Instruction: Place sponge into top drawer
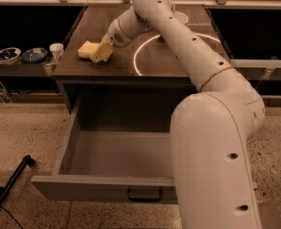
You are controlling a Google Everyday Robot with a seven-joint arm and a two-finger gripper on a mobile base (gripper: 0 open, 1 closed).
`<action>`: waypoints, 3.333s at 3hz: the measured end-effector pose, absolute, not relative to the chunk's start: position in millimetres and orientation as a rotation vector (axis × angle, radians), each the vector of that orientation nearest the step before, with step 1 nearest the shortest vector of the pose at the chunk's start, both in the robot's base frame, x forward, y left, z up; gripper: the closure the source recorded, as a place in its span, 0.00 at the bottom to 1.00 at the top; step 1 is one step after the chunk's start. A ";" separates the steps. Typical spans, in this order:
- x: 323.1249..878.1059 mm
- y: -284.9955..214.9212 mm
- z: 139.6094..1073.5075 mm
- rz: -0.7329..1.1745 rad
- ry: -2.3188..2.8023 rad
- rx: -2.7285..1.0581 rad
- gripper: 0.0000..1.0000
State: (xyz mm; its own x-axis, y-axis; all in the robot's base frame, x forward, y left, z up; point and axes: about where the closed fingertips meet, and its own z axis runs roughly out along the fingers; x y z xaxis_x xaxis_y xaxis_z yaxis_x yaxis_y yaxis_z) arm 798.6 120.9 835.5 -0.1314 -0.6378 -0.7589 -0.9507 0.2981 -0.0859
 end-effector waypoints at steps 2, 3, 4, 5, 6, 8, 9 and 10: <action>801.3 122.2 826.7 0.596 1.881 -1.425 0.84; 801.3 122.2 828.8 0.595 1.881 -1.425 1.00; 782.2 110.5 835.0 0.583 1.805 -1.469 1.00; 739.9 83.4 914.3 0.454 1.551 -1.475 1.00; 680.4 84.1 981.2 0.397 1.319 -1.431 1.00; 667.1 86.7 969.0 0.412 1.270 -1.409 1.00; 641.9 86.0 927.5 0.516 1.268 -1.439 1.00; 558.6 60.6 834.6 0.653 1.380 -1.638 1.00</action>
Offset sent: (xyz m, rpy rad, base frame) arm -0.0186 -0.0097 0.0437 0.2201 -0.1376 0.2022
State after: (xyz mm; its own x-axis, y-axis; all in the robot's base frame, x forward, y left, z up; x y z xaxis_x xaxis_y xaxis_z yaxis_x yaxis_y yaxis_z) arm 558.6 60.6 834.6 0.2472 -0.5016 -0.8290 -0.9591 -0.0046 -0.2832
